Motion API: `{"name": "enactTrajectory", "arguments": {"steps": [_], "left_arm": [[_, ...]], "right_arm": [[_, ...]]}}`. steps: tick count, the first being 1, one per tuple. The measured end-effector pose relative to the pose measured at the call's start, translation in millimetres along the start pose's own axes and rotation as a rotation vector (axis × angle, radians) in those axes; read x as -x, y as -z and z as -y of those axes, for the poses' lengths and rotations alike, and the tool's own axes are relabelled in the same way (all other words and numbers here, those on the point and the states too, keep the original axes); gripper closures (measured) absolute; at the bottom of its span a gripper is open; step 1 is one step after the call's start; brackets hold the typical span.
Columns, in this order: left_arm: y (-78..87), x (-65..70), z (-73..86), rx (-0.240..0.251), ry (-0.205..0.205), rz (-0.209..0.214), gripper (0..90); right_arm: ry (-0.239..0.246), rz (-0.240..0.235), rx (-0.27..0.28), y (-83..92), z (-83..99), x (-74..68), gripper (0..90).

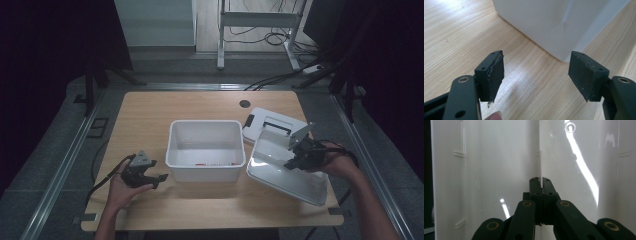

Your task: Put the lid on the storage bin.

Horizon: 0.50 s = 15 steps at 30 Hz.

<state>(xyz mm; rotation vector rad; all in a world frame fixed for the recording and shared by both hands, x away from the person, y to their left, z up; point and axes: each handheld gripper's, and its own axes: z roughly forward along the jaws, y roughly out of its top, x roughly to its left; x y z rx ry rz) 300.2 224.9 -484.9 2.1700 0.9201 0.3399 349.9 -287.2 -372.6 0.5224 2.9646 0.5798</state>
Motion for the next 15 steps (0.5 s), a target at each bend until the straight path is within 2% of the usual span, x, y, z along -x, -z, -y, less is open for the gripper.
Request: {"name": "enactTrajectory", "arguments": {"steps": [7,15], "left_arm": [[-0.3,0.1,-0.1,-0.002,0.0,0.001,29.0],[1.0,-1.1,-0.4,0.003,-0.002,-0.001,29.0]], "right_arm": [[0.021,0.026,0.026,20.6,-25.7,6.1,88.8],[0.063,0.021,0.058,22.8,-59.7,13.1,88.8]]}}
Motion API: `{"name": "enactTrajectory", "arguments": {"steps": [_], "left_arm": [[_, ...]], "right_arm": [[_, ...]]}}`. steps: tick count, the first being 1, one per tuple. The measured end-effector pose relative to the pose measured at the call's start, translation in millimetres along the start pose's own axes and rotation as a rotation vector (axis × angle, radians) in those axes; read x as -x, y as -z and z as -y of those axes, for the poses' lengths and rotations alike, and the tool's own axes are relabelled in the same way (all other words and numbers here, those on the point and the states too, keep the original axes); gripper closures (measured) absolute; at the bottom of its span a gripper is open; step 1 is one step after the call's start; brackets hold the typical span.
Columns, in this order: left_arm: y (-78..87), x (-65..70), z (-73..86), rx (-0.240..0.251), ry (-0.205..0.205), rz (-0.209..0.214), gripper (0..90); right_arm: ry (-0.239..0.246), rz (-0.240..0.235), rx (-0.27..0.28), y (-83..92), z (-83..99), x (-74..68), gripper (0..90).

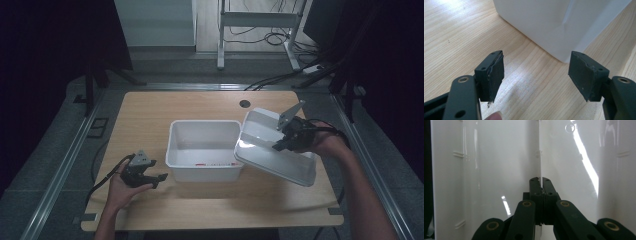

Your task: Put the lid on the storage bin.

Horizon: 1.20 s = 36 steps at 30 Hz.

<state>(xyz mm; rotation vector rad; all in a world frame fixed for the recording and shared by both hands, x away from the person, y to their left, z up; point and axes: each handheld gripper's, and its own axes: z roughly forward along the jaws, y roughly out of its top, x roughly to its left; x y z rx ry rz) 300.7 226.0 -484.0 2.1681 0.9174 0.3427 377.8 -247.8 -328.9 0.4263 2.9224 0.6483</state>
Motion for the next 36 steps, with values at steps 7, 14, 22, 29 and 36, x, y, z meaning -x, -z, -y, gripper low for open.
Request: {"name": "enactTrajectory", "arguments": {"steps": [7,14,22,29,36], "left_arm": [[-0.6,0.2,-0.1,0.0,0.001,0.003,29.0],[-0.2,0.1,0.0,0.004,0.0,0.002,29.0],[-0.5,0.1,-0.1,0.001,-0.002,0.003,28.9],[-0.8,0.4,-0.1,0.002,0.003,0.005,28.9],[-1.5,0.7,0.0,0.001,0.003,0.006,28.9]], "right_arm": [[0.032,-0.008,0.011,-4.9,-25.1,1.6,88.8],[0.051,-0.012,0.021,-11.2,-48.8,4.6,88.8],[0.077,-0.027,0.03,-21.1,-73.7,6.7,88.8],[0.104,-0.033,0.031,-26.5,-92.3,5.0,88.7],[0.135,-0.054,0.019,-37.5,-111.0,1.1,88.7]]}}
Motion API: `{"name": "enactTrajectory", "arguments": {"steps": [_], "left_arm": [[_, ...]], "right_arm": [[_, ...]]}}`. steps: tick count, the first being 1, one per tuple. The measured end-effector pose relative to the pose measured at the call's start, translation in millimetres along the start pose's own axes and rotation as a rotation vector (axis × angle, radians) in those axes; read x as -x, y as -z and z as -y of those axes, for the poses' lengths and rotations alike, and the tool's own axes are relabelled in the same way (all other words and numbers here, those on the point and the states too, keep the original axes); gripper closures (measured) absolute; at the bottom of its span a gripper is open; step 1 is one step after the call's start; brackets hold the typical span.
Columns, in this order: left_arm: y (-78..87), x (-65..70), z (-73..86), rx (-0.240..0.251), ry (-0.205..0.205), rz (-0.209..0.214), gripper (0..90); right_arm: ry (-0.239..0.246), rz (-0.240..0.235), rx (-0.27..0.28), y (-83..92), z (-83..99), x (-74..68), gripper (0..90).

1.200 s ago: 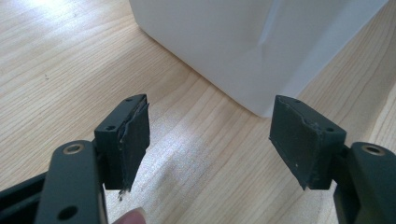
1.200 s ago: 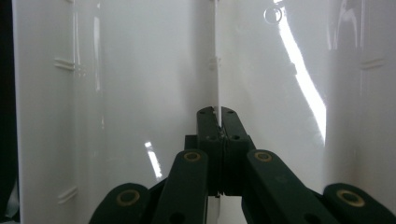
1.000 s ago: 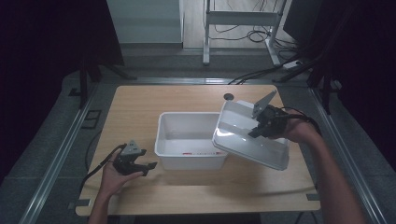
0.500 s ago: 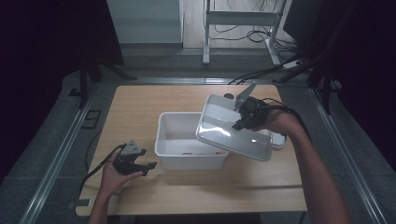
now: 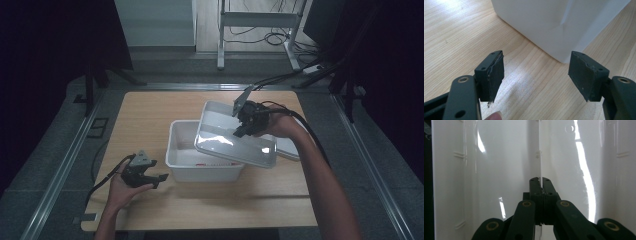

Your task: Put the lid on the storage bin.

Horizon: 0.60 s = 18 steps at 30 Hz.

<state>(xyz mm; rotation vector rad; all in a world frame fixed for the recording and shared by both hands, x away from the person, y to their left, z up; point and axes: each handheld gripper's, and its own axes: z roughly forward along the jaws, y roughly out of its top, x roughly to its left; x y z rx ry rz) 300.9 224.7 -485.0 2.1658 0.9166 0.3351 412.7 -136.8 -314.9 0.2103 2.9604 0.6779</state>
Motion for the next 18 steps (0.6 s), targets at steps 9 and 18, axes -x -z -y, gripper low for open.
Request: {"name": "enactTrajectory", "arguments": {"steps": [9,18], "left_arm": [[-0.4,-0.2,-0.1,-0.003,-0.004,0.004,28.9],[-0.5,0.1,-0.2,-0.003,-0.006,0.005,29.0]], "right_arm": [[0.015,-0.014,-0.001,-12.5,-11.1,1.1,88.7],[0.038,-0.019,-0.01,-15.8,-22.9,-0.7,88.7]]}}
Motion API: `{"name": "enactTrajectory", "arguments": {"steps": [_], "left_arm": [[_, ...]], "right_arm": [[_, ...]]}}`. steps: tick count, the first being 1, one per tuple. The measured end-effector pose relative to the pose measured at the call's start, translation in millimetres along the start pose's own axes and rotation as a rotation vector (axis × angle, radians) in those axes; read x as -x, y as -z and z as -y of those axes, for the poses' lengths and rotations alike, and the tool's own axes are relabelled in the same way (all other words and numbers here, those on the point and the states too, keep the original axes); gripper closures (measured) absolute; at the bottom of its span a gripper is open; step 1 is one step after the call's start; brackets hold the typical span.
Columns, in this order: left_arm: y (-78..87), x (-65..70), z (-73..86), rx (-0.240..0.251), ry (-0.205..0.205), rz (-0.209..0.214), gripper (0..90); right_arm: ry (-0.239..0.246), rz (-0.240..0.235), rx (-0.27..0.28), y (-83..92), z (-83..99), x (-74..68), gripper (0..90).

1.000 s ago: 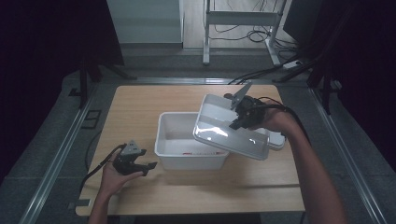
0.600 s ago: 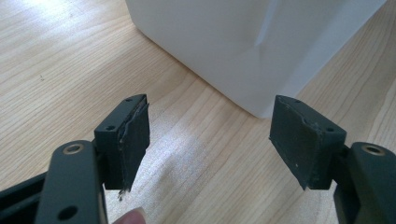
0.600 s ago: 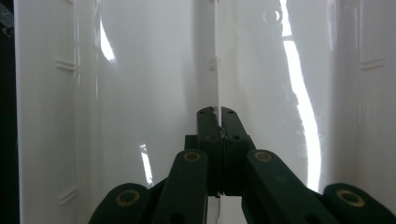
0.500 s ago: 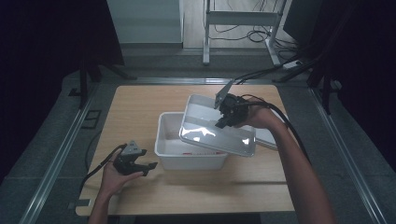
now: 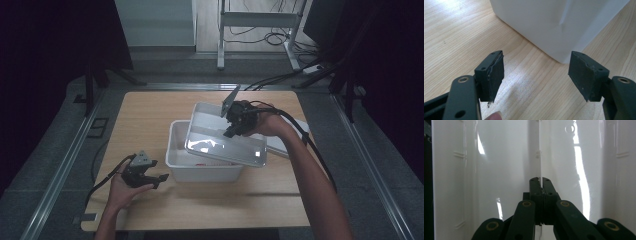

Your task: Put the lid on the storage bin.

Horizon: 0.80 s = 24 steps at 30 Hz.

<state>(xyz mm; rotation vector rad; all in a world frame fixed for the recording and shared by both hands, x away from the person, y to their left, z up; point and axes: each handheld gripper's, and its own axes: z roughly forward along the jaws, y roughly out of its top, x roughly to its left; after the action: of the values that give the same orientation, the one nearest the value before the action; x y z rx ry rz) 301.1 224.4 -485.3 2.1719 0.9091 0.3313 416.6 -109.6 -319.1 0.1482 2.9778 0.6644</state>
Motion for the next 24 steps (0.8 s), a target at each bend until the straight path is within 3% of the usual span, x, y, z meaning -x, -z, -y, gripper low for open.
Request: {"name": "enactTrajectory", "arguments": {"steps": [24], "left_arm": [[-0.3,-0.2,-0.2,-0.004,-0.005,0.012,28.9]], "right_arm": [[0.057,-0.027,0.003,-14.1,-31.8,-0.7,88.7]]}}
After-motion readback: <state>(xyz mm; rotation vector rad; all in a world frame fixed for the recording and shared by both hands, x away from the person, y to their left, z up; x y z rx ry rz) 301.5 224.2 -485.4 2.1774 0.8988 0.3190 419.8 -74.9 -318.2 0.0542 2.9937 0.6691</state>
